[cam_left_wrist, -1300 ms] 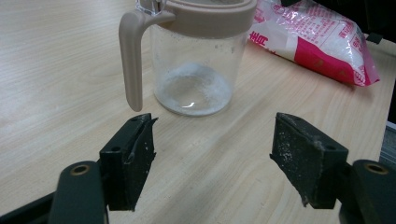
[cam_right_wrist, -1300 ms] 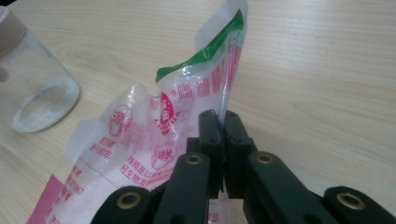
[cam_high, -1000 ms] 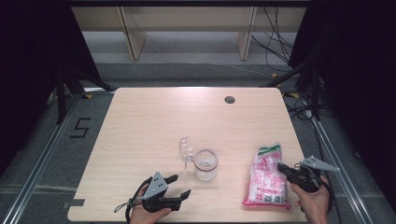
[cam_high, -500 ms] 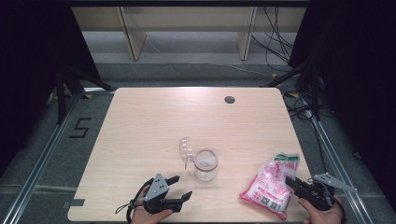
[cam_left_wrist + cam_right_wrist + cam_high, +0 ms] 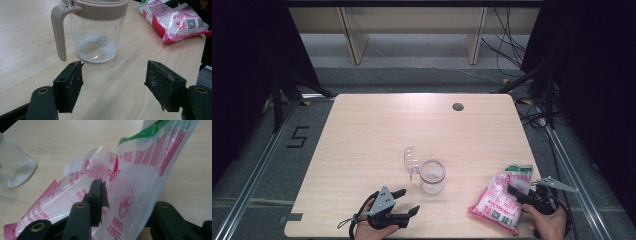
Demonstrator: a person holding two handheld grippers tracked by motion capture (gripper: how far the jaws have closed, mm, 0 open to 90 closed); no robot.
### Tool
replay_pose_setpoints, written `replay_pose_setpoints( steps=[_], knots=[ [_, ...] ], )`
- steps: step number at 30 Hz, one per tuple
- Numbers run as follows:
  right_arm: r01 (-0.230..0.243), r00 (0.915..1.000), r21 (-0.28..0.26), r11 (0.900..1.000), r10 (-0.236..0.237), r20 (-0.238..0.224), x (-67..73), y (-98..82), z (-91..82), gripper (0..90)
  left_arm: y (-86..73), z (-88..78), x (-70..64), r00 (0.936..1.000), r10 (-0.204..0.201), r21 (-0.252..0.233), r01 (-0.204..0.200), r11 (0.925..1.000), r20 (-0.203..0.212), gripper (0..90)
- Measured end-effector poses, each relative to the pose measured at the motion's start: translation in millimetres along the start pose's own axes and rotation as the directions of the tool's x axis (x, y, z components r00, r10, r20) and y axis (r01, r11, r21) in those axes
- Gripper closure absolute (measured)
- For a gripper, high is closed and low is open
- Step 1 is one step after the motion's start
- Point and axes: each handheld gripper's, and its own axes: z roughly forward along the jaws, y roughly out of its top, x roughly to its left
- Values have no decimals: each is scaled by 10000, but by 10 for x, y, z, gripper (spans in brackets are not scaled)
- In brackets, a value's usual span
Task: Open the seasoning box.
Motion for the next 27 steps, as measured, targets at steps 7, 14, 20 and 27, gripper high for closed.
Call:
replay_pose_setpoints(
  steps=[7,14,20,27],
  knots=[
    [409,9988,212,9989,-403,-279,-27,4,44,860,-3,23,-7,9999,12,-97,-11,10000,108,294],
    [164,9992,-97,9998,-167,-360,28,10,-3,900,-2,32,-19,9999,42,-33,-42,10000,150,294],
    [721,9954,-707,9949,-762,-576,145,52,-65,900,11,99,-113,9990,50,-71,-46,10000,448,295],
    [720,9911,-1636,9839,-890,-994,268,110,-190,900,25,145,-177,9979,342,111,-349,9993,549,294]
  ],
)
